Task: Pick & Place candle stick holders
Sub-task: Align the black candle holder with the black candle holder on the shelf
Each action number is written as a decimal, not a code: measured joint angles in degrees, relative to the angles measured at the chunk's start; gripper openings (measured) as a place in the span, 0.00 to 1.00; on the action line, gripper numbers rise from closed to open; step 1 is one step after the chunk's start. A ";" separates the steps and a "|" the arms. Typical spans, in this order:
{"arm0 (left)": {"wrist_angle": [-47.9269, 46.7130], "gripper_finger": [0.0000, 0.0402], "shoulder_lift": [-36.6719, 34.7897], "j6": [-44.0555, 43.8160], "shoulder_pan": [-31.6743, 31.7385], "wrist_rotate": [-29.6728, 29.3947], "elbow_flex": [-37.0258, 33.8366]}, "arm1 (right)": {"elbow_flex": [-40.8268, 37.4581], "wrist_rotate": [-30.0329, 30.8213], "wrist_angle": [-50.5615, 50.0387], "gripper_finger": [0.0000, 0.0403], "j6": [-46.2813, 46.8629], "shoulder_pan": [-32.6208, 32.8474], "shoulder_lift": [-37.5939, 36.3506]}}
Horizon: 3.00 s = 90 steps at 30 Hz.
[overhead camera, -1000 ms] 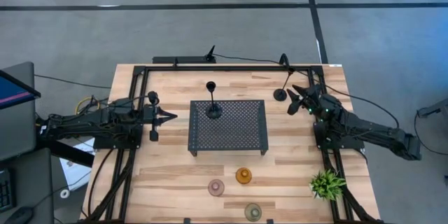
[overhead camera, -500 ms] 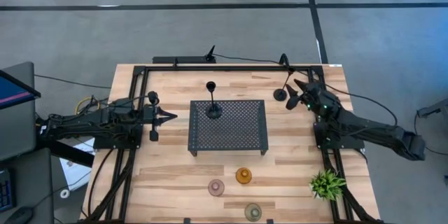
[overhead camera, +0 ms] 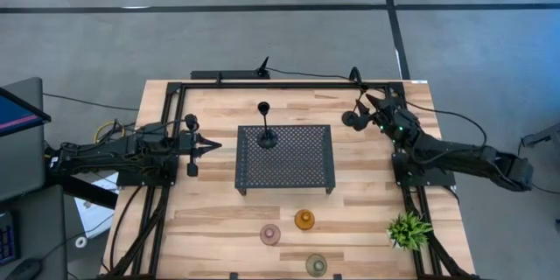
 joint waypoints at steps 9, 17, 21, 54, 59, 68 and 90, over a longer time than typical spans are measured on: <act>0.01 0.01 -0.01 0.00 0.02 0.01 0.00 | 0.00 -1.45 10.61 0.51 0.00 -1.82 8.82; 0.01 0.02 -0.01 0.00 0.01 0.00 0.00 | 0.02 -1.31 14.59 0.32 0.02 -2.95 12.45; 0.01 0.01 -0.01 0.00 0.02 0.00 0.00 | 0.02 -1.30 14.56 0.15 0.02 -2.45 12.27; -0.01 0.02 0.00 0.00 0.01 0.00 0.00 | 36.04 -16.46 -24.67 0.00 -7.78 10.83 4.19; -0.01 0.02 -0.01 0.00 0.02 -0.02 0.00 | 36.02 -16.45 -20.19 0.00 -7.44 18.17 7.60; -0.01 0.01 -0.01 0.00 0.02 -0.02 0.00 | 36.00 -16.40 -13.86 0.00 -6.69 24.97 14.32; -0.01 0.02 0.01 -0.01 0.00 -0.02 0.00 | 42.01 -16.24 -16.50 0.00 -6.91 29.47 23.57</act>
